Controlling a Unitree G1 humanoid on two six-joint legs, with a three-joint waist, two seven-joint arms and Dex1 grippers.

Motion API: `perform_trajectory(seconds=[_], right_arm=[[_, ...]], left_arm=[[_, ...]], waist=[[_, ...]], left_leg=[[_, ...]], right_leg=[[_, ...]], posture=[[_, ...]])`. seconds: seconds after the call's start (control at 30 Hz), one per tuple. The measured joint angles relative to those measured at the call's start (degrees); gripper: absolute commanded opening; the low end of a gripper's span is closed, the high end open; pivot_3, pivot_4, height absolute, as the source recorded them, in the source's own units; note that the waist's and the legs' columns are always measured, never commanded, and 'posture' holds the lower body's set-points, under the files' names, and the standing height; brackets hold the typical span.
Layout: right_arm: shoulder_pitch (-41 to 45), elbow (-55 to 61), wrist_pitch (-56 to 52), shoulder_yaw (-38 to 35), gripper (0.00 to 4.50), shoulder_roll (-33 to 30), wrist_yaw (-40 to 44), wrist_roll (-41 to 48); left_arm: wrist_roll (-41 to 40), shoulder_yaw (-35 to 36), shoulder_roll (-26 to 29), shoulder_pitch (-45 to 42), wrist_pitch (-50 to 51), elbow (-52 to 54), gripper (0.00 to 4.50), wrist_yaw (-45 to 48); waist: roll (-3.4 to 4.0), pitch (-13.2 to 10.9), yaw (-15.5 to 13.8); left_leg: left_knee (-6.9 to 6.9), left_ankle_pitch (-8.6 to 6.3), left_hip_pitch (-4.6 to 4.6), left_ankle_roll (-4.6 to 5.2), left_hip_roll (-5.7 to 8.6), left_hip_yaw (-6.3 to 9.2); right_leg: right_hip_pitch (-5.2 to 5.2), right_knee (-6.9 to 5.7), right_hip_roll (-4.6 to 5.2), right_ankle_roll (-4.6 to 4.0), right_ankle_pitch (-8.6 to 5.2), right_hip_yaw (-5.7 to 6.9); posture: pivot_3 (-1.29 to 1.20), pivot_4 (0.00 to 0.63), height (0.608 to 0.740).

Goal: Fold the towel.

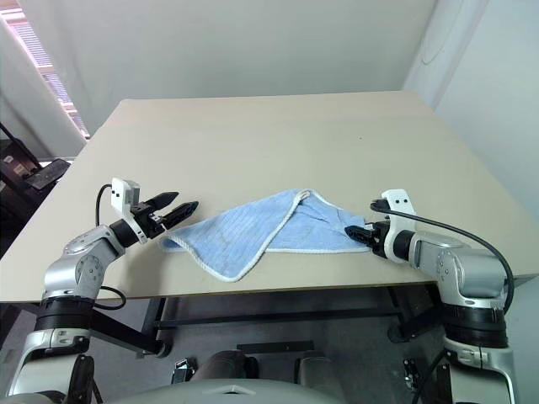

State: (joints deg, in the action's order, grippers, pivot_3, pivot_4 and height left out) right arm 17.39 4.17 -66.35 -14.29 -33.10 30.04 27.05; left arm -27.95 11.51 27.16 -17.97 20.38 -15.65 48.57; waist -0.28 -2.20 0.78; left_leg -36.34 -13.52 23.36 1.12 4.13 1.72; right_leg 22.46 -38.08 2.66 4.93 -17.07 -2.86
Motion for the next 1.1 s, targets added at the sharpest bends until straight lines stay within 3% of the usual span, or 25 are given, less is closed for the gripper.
perform_trajectory(seconds=[0.67, 0.77, 0.93, 1.1], right_arm=[[16.9, -28.3, 6.4, 4.4, 2.44, 1.3, -2.3, -5.3], [16.5, -28.1, 9.7, 7.3, 1.89, 0.7, 0.0, -7.0], [8.9, -18.3, 16.5, 12.6, 0.10, -1.8, 6.5, -8.7], [3.7, -10.1, 20.0, 17.6, 0.10, -6.6, 11.9, -10.8]], left_arm=[[0.0, 0.7, -0.4, 0.3, 0.1, 0.2, 4.50, -0.9], [0.0, 0.7, -0.5, 0.3, 0.0, 0.2, 4.50, -1.1], [0.0, 0.7, -0.8, 0.5, -0.5, 0.2, 4.50, -1.3], [0.0, 0.8, -0.9, 1.7, -0.9, 0.2, 4.50, -1.4]], waist=[[0.00, 0.0, 0.1], [-0.01, 0.0, 0.1], [0.00, 0.0, -0.1], [-0.02, 0.0, 0.0]], left_leg=[[0.05, 0.04, 0.01, 0.07, -0.01, -0.02], [0.05, 0.05, 0.02, 0.07, 0.00, -0.02], [0.07, 0.04, 0.03, 0.07, 0.00, -0.02], [-0.01, -0.02, 0.00, -0.03, -0.01, -0.02]], right_leg=[[0.06, 0.00, 0.00, -0.02, 0.02, 0.01], [0.05, 0.00, 0.00, -0.02, 0.02, 0.01], [0.08, 0.00, 0.00, -0.01, 0.02, 0.01], [0.02, 0.00, 0.00, -0.01, 0.02, 0.01]], posture=[[0.00, 0.000, 0.736], [0.00, 0.000, 0.736], [0.00, 0.000, 0.736], [0.00, 0.000, 0.736]])
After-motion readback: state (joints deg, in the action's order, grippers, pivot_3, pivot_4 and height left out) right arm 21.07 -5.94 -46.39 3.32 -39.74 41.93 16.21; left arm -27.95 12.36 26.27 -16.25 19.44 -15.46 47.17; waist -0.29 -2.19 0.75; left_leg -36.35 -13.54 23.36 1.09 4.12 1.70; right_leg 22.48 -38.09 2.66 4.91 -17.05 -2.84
